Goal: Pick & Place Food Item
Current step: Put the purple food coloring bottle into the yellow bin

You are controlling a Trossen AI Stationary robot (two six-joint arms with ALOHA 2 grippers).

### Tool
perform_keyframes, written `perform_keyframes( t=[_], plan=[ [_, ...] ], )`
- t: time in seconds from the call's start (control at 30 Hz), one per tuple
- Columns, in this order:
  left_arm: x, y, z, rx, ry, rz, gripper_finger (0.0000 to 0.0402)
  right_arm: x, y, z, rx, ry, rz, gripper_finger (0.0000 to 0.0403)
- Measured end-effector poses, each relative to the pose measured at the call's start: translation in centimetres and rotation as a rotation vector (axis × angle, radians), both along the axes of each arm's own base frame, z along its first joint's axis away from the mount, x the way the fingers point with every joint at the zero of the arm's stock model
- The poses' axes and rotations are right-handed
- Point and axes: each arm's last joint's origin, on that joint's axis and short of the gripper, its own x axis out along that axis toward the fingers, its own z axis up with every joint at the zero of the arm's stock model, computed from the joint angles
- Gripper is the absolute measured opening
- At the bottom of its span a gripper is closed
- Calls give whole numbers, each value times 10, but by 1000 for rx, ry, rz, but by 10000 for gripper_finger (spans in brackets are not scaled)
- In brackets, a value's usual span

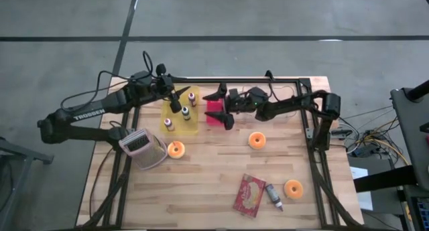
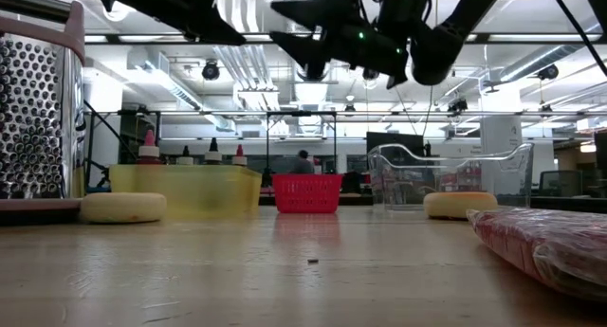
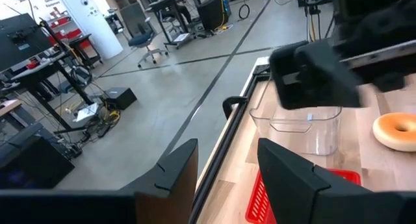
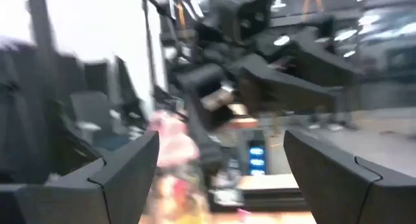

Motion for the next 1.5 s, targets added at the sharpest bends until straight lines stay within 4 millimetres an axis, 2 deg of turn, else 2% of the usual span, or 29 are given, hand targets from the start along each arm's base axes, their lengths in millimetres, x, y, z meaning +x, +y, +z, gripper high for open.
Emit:
perform_keyframes(
  t=[0.13, 0.23, 0.37, 0.47, 0.57, 0.73, 0.87, 1.0, 1.23, 1.5],
  plan=[
    [0, 0, -6, -8, 17, 0, 163, 8, 6, 10, 19, 6, 28, 325],
    [-1, 0, -13, -13, 37, -1, 163, 15, 4, 16, 63, 135, 17, 325],
    [-1, 0, -16, 16, 58, -9, 163, 22, 0, 26, 154, 480, -134, 325],
    [0, 0, -13, 32, 41, -11, 163, 19, -2, 35, 181, 793, -300, 325],
    [-1, 0, -11, 39, 28, -11, 163, 6, 2, 50, 237, 1068, -412, 325],
    [-1, 0, -11, 45, 32, -12, 163, -22, 22, 78, 489, 1400, -512, 325],
    [-1, 0, -11, 45, 32, -12, 163, -43, 45, 95, 634, 1556, -684, 325],
    [-1, 0, -11, 44, 33, -12, 163, -58, 77, 98, 772, 1669, -838, 325],
    [0, 0, -13, 41, 37, -12, 163, -59, 144, 88, 760, 1694, -832, 325],
    [-2, -1, -19, 0, 77, -10, 163, -64, 216, 65, 721, 1739, -869, 325]
  ],
)
